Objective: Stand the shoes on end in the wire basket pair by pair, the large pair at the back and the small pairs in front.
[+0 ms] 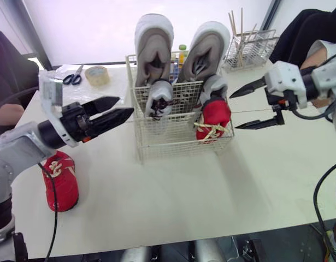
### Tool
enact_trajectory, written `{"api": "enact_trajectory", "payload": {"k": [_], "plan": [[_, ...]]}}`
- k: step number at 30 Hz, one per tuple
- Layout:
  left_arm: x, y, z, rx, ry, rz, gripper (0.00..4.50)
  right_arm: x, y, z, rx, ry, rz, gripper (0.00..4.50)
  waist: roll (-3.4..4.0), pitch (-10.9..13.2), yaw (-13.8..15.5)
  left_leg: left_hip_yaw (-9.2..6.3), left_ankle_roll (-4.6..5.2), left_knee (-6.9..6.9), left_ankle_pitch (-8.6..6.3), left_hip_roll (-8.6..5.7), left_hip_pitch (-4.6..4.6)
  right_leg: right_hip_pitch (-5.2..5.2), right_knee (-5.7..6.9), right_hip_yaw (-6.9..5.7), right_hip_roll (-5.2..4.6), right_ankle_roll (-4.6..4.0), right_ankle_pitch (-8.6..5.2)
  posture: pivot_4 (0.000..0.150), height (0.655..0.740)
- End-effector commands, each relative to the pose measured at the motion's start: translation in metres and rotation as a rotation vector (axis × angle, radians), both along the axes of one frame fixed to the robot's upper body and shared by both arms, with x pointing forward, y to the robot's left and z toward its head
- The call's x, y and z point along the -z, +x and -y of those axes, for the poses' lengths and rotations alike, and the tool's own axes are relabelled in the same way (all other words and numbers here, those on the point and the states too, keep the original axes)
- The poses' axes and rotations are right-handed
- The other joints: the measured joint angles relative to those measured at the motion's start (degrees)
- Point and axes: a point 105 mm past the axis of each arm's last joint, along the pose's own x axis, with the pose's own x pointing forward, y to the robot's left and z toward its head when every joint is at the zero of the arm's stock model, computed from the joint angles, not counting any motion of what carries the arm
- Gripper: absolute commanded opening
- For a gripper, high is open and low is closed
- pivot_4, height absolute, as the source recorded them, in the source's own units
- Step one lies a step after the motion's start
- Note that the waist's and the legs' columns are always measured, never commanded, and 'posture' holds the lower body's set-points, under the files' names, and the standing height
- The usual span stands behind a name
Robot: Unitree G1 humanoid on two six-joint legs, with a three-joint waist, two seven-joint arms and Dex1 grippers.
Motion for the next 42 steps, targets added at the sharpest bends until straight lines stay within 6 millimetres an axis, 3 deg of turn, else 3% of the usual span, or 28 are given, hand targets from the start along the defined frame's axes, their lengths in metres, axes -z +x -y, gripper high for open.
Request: {"api": "enact_trajectory", "payload": {"k": [1, 5, 8, 12, 16, 21, 38, 42], "plan": [[-0.005, 0.002, -0.027, -0.148, 0.058, 0.023, 4.50, -0.051, -0.012, 0.002, -0.002, 0.089, 0.136, 4.49, 0.09, 0.1, 0.1, 0.00, 0.00, -0.02, 0.00, 0.00, 0.00, -0.01, 0.00, 0.00, 0.00, -0.01, 0.00, 0.150, 0.7400], [-0.001, 0.002, -0.054, -0.275, 0.120, -0.021, 4.50, -0.079, -0.030, -0.027, -0.151, 0.218, 0.141, 4.49, 0.08, 0.1, -0.1, 0.00, -0.02, -0.18, 0.01, 0.05, 0.00, -0.09, -0.01, 0.01, 0.02, -0.01, -0.01, 0.150, 0.7400], [0.003, 0.001, -0.089, -0.447, 0.188, -0.087, 4.50, -0.089, -0.055, -0.065, -0.379, 0.319, 0.077, 4.49, 0.07, 0.1, -0.3, 0.00, -0.04, -0.21, 0.02, 0.10, 0.00, -0.12, 0.01, 0.01, 0.06, -0.01, -0.01, 0.150, 0.7400], [0.026, -0.010, -0.137, -0.684, 0.282, -0.260, 4.50, -0.077, -0.077, -0.100, -0.597, 0.352, -0.033, 4.49, 0.06, 0.1, -0.1, 0.01, -0.05, -0.34, 0.02, 0.10, 0.00, -0.32, 0.03, 0.01, 0.06, 0.00, 0.00, 0.150, 0.7400], [0.045, -0.026, -0.162, -0.804, 0.292, -0.380, 4.50, -0.063, -0.082, -0.115, -0.680, 0.350, -0.093, 4.49, -0.04, 0.1, 0.4, 0.00, -0.06, -0.48, 0.04, 0.06, 0.00, -0.49, 0.03, 0.00, 0.03, 0.19, 0.11, 0.150, 0.7400], [0.073, -0.039, -0.178, -0.860, 0.272, -0.491, 4.50, -0.056, -0.079, -0.121, -0.705, 0.349, -0.111, 4.49, -0.06, 0.1, 0.1, 0.02, -0.07, -0.50, 0.04, -0.03, 0.00, -0.49, -0.01, 0.01, -0.07, 0.19, 0.11, 0.150, 0.7400], [0.151, -0.026, -0.199, -0.884, 0.195, -0.720, 4.50, -0.060, -0.082, -0.112, -0.625, 0.329, -0.072, 4.49, -0.10, 0.1, -0.1, 0.04, -0.16, -0.76, 0.09, 0.00, 0.00, -0.64, -0.01, 0.01, -0.10, 0.18, 0.11, 0.150, 0.7400], [0.168, -0.021, -0.198, -0.875, 0.187, -0.754, 3.19, -0.060, -0.082, -0.112, -0.616, 0.328, -0.071, 4.50, -0.11, 0.1, -0.1, 0.05, -0.16, -0.75, 0.09, 0.00, 0.00, -0.64, -0.01, 0.01, -0.11, 0.18, 0.11, 0.150, 0.7400]]}}
